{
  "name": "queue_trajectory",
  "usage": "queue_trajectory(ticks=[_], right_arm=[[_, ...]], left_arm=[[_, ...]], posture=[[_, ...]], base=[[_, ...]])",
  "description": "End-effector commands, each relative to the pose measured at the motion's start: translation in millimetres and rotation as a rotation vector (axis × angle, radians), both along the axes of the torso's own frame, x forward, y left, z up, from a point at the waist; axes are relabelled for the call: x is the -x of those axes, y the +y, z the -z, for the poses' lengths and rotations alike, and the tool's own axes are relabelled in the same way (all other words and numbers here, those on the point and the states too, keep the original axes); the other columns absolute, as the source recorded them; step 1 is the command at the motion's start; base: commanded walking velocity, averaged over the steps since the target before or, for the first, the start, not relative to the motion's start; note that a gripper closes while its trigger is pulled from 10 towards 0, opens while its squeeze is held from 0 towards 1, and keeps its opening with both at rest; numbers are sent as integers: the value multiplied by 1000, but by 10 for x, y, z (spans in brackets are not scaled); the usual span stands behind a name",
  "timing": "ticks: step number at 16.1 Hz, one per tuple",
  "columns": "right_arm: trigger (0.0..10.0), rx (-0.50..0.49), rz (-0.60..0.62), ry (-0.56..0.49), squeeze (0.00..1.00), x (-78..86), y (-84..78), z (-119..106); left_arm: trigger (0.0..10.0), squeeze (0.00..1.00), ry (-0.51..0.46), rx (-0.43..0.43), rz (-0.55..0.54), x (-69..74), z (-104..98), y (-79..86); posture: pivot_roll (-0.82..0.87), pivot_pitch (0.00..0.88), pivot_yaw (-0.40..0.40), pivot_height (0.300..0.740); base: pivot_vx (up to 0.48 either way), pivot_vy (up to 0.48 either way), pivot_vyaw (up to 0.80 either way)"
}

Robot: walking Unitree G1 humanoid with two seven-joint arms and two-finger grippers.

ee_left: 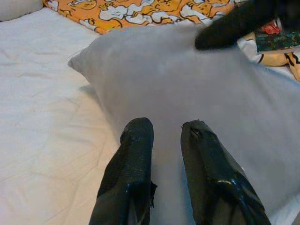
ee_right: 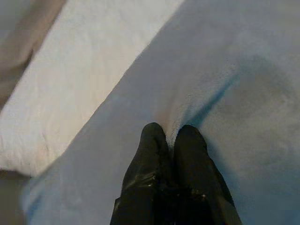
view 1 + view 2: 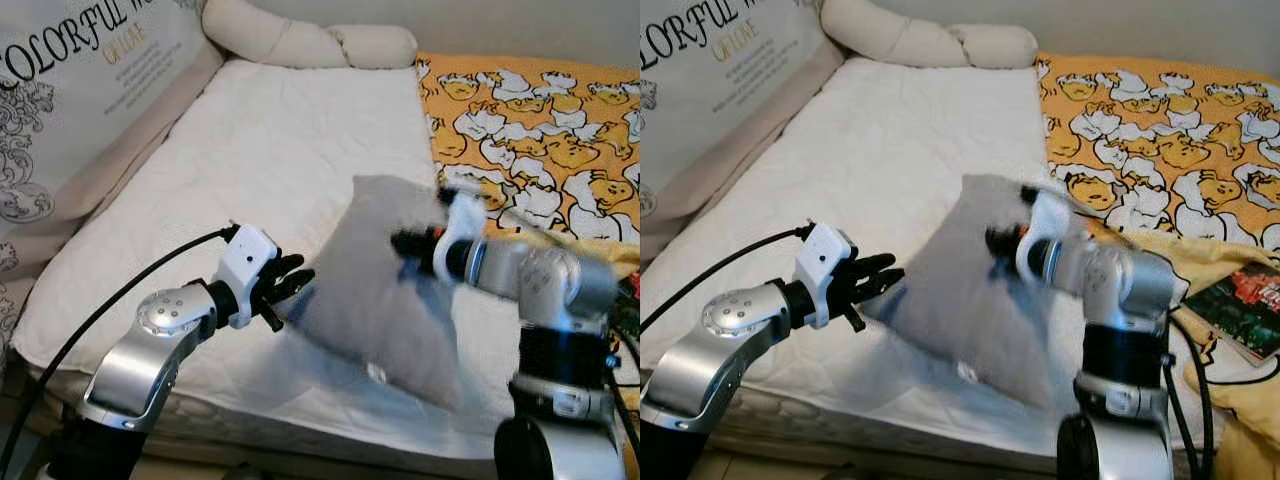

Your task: Clean up the room

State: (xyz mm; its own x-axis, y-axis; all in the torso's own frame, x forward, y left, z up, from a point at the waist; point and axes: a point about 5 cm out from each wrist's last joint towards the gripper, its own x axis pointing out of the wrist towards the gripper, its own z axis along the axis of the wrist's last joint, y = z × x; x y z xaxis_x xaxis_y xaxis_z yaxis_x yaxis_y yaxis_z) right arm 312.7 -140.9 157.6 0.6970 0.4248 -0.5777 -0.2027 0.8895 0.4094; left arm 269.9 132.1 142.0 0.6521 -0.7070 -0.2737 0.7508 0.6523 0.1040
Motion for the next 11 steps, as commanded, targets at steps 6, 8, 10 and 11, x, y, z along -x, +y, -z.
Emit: queue_trajectory(ticks=[6,8,10,11], right_arm=[[0,91,-85,-55,0,19,-124,-163],[0,101,-63,-77,0,-29,-195,-228],[0,110,-83,-87,0,-28,-171,-262],[6510,116,-107,-104,0,-18,-136,-237]], left_arm=[[10000,0,-25,-6,7,-23,-77,-8],[10000,0,-28,-5,8,-37,-95,-9],[10000,0,-30,-6,8,-43,-98,-4],[10000,0,-31,-6,5,-50,-96,-5]], posture=[[0,0,0,740],[1,0,4,740],[-2,0,5,740],[-2,0,5,740]], base=[[0,0,0],[0,0,0],[0,0,0],[0,0,0]])
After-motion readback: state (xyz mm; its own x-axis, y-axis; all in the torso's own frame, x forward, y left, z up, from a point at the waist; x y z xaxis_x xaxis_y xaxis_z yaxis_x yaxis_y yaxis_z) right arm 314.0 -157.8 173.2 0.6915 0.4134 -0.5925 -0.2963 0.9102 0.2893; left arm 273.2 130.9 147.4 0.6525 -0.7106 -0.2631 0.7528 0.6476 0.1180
